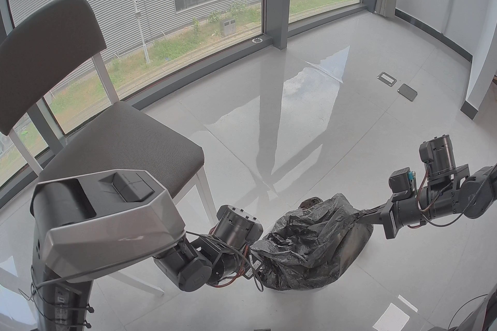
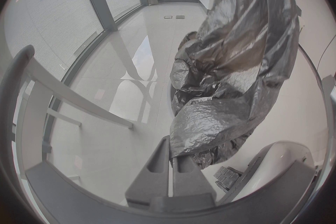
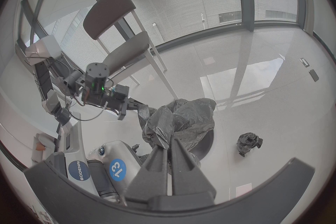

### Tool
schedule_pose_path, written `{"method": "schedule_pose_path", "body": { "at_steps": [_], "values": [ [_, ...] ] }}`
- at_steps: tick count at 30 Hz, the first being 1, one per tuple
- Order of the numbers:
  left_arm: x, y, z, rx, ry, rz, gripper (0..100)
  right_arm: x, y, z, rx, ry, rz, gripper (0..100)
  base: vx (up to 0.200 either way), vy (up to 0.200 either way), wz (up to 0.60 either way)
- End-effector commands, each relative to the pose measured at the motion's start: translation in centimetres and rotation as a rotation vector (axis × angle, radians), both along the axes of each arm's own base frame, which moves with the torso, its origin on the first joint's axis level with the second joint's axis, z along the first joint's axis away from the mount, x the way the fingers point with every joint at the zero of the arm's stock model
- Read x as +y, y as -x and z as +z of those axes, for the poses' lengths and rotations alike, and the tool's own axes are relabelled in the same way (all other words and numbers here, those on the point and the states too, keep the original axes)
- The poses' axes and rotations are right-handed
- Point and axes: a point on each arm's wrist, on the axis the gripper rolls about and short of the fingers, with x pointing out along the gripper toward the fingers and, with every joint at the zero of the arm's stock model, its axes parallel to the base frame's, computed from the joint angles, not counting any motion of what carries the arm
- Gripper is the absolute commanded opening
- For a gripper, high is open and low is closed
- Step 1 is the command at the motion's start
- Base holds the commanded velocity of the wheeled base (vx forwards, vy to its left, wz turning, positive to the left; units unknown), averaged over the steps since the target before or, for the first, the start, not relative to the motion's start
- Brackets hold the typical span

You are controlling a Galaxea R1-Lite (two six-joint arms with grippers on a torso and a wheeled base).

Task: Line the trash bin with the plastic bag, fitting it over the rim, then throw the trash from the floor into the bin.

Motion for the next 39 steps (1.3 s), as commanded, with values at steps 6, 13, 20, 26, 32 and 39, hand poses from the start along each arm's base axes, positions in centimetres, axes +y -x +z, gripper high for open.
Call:
{"method": "schedule_pose_path", "body": {
  "at_steps": [6,13,20,26,32,39],
  "values": [
    [-2.2,-2.2,-0.6,-0.021,0.040,0.007,0,-2.1,-1.4,-3.5,0.108,0.038,-0.058,0,0.000,0.000,0.00],
    [-4.2,-3.3,-1.9,-0.025,0.051,0.000,0,-3.8,-1.2,-4.6,0.141,0.068,-0.072,0,0.000,0.000,0.00],
    [-2.5,-3.0,-1.1,0.032,0.011,0.050,0,-3.5,-0.9,-6.0,0.209,0.105,-0.017,0,0.000,0.000,0.00],
    [-2.6,-3.8,-1.1,0.022,0.031,0.068,0,-2.9,-2.6,-6.6,0.202,0.103,-0.008,0,0.000,0.000,0.00],
    [-3.4,-4.8,-1.7,0.010,0.054,0.097,0,-3.7,-4.8,-7.3,0.193,0.097,-0.043,0,0.000,0.000,0.00],
    [-4.8,-4.1,-1.4,-0.007,0.061,0.102,0,-5.9,-7.1,-9.1,0.228,0.096,-0.103,0,0.000,0.000,0.00]
  ]
}}
